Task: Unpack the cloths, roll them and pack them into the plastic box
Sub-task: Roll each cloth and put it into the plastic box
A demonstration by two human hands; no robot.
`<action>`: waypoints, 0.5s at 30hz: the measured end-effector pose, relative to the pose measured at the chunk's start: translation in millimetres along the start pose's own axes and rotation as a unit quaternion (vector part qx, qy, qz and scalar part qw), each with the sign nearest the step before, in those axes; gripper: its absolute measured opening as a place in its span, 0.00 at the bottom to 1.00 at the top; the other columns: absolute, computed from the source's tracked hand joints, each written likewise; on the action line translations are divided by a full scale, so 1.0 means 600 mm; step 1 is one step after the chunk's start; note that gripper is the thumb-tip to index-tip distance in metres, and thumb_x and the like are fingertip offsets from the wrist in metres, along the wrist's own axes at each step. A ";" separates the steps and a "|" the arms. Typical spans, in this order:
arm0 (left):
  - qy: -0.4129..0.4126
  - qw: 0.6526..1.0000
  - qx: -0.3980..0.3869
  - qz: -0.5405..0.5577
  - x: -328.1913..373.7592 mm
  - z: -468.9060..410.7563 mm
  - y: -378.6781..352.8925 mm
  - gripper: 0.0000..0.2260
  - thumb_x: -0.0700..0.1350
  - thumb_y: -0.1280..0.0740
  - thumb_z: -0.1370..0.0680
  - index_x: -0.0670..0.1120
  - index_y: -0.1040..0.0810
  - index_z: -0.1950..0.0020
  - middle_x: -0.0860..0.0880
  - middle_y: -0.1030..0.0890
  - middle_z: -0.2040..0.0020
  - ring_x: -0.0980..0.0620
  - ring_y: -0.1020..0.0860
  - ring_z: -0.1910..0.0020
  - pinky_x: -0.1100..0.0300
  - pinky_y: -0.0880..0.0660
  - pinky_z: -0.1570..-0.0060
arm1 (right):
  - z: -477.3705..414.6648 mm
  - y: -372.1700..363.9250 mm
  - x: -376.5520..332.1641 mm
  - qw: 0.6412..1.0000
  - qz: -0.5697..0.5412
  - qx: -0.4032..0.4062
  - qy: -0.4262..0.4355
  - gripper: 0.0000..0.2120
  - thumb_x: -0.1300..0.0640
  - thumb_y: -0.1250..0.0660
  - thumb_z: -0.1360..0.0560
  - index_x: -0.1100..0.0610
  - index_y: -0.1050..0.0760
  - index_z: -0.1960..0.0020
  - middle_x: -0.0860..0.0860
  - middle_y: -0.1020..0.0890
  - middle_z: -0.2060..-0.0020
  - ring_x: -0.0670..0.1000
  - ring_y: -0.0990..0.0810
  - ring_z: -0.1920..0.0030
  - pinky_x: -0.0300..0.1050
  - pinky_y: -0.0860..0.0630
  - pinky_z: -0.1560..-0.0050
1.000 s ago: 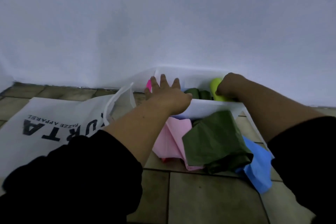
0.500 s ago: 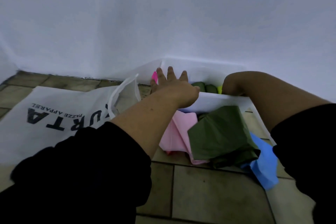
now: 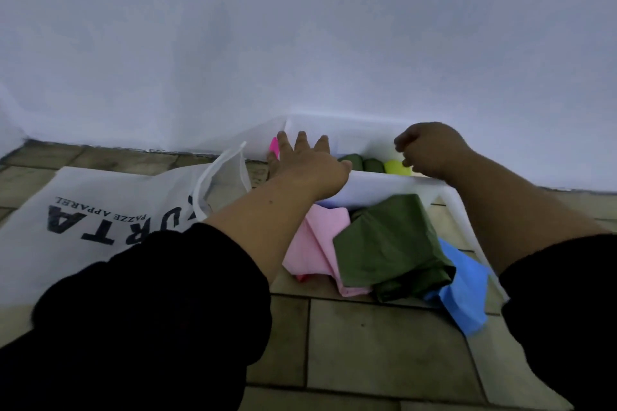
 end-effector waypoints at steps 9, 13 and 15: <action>-0.113 0.982 0.115 0.099 -0.051 0.157 0.001 0.29 0.60 0.38 0.25 0.54 0.40 0.26 0.49 0.42 0.23 0.48 0.44 0.25 0.51 0.44 0.29 | 0.187 -0.026 0.128 0.988 -0.082 -0.004 -0.129 0.14 0.50 0.27 0.34 0.57 0.24 0.53 0.57 0.18 0.58 0.59 0.18 0.56 0.56 0.19 0.54; -0.032 0.990 -0.129 -0.042 -0.134 0.275 -0.120 0.34 0.60 0.37 0.27 0.55 0.46 0.25 0.47 0.48 0.22 0.45 0.47 0.24 0.44 0.42 0.29 | 0.206 -0.072 0.117 0.982 -0.021 -0.101 -0.158 0.19 0.46 0.26 0.34 0.62 0.24 0.57 0.59 0.20 0.63 0.57 0.19 0.65 0.47 0.21 0.69; -0.006 0.976 -0.196 -0.099 -0.164 0.305 -0.158 0.40 0.63 0.37 0.28 0.56 0.54 0.23 0.48 0.58 0.22 0.44 0.57 0.24 0.39 0.47 0.29 | 0.206 -0.079 0.103 0.985 -0.001 -0.085 -0.150 0.19 0.46 0.26 0.35 0.60 0.27 0.62 0.55 0.24 0.67 0.53 0.24 0.69 0.42 0.28 0.74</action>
Point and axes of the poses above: each hand's wrist, its own z-axis away from the middle knuckle, its own y-axis out of the back of the hand, x = y × z, the point moved 7 cm from there along -z, towards the middle knuckle
